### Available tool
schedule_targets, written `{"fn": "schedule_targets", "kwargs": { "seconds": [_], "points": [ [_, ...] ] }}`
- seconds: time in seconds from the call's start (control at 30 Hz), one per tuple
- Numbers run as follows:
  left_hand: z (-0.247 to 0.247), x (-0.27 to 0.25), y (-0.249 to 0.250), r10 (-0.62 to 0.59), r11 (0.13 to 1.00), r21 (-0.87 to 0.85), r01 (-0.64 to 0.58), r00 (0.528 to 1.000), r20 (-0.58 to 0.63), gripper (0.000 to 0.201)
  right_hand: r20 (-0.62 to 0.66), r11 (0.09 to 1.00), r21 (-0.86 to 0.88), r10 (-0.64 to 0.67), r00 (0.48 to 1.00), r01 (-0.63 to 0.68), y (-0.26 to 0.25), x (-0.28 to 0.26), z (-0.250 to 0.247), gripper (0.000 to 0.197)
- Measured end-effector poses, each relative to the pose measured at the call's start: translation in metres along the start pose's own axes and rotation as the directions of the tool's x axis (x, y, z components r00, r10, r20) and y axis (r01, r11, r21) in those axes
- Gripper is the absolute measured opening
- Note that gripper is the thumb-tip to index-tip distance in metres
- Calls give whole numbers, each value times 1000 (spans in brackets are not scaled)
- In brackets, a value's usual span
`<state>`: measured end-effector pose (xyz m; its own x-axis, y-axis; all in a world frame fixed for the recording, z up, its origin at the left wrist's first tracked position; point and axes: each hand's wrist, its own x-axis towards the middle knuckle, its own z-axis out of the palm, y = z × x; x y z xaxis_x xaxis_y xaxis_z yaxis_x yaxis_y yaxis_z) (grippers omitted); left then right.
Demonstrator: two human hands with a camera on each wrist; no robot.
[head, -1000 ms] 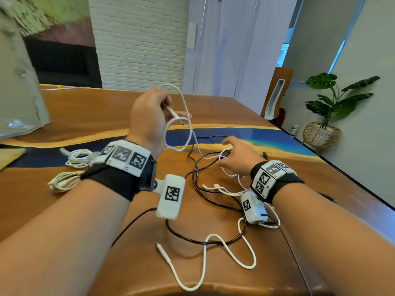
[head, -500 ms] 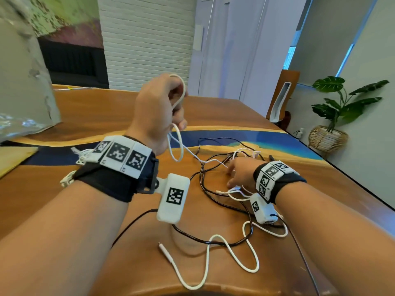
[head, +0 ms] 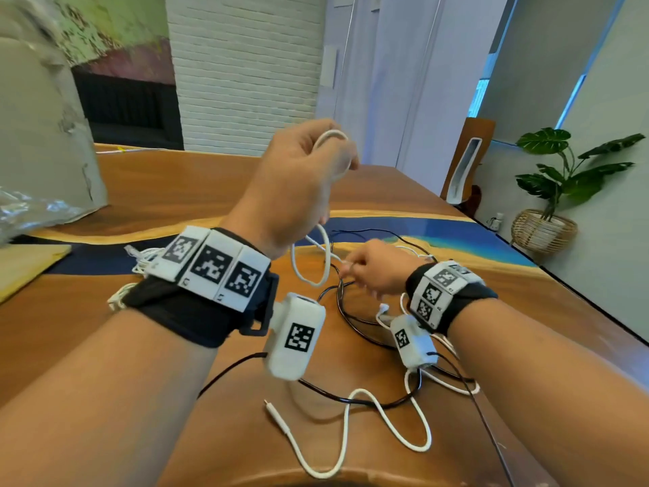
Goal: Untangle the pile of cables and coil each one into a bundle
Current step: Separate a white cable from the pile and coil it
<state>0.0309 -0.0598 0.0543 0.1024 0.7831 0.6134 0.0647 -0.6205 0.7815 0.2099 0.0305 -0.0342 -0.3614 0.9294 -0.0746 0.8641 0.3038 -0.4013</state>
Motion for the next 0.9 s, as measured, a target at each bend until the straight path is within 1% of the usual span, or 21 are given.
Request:
{"fn": "schedule_targets", "kwargs": {
  "seconds": [0.03,0.07,0.13,0.17,0.2,0.27,0.3,0.33,0.4,0.43,0.47,0.5,0.53,0.57,0.6,0.63,0.67,0.7,0.77,0.83,0.9],
  "points": [
    [-4,-1,-2,-59,994,91,55,997,44,21,-100,994,107,18,995,-8,1,0,-8,22],
    [-7,-3,-6,-140,973,197,120,986,93,20,-205,971,239,29,978,22,0,-2,-19,20],
    [-9,-6,-17,-306,890,397,224,939,157,37,-356,859,480,6,935,177,-10,-9,-42,15],
    [-8,-7,-23,-365,853,454,258,916,166,47,-405,792,550,-23,914,264,-19,-13,-53,14],
    [-7,-7,-28,-398,827,491,273,901,169,49,-447,740,579,-61,893,341,-28,-19,-63,16],
    [-5,-7,-36,-387,813,536,226,898,209,34,-512,712,538,-150,846,451,-43,-28,-77,19],
    [-5,-7,-37,-361,806,565,177,904,231,28,-539,726,494,-176,824,478,-48,-30,-82,20],
    [-5,-7,-37,-334,798,587,138,912,239,28,-567,758,442,-179,804,480,-47,-29,-86,20],
    [-9,-7,-36,-253,808,581,98,948,192,32,-613,831,362,-130,779,423,-37,-24,-90,17],
    [-15,-6,-36,-200,834,543,95,970,138,34,-620,865,341,-88,780,369,-29,-20,-91,15],
    [-22,-5,-36,-146,874,476,102,988,55,34,-603,889,347,-34,797,300,-20,-17,-90,13],
    [-30,-5,-34,-97,916,384,113,993,-61,33,-556,896,386,37,830,219,-10,-14,-88,10],
    [-39,-4,-32,-59,951,286,116,978,-202,32,-476,879,457,111,872,138,-1,-14,-86,6],
    [-47,-3,-30,-31,973,205,105,942,-334,31,-370,841,538,175,912,56,7,-15,-83,9],
    [-53,-3,-28,-12,986,147,83,901,-434,31,-267,803,596,213,940,-12,14,-15,-78,14],
    [-58,-2,-27,5,992,110,57,870,-492,30,-205,789,611,228,952,-58,18,-15,-74,19],
    [-60,-2,-27,17,995,89,33,860,-510,29,-185,795,602,235,954,-79,20,-16,-70,22],
    [-60,-2,-28,20,996,84,25,868,-496,29,-194,803,591,230,954,-74,17,-17,-67,25],
    [-56,-2,-36,-20,993,96,66,908,-418,30,-221,775,632,172,960,7,8,-18,-64,33],
    [-52,-5,-46,-115,980,114,164,929,-351,29,-246,684,716,62,967,139,-9,-22,-65,40],
    [-50,-8,-56,-199,966,89,242,920,-338,28,-275,517,818,-31,961,252,-29,-27,-68,44]
  ]
}}
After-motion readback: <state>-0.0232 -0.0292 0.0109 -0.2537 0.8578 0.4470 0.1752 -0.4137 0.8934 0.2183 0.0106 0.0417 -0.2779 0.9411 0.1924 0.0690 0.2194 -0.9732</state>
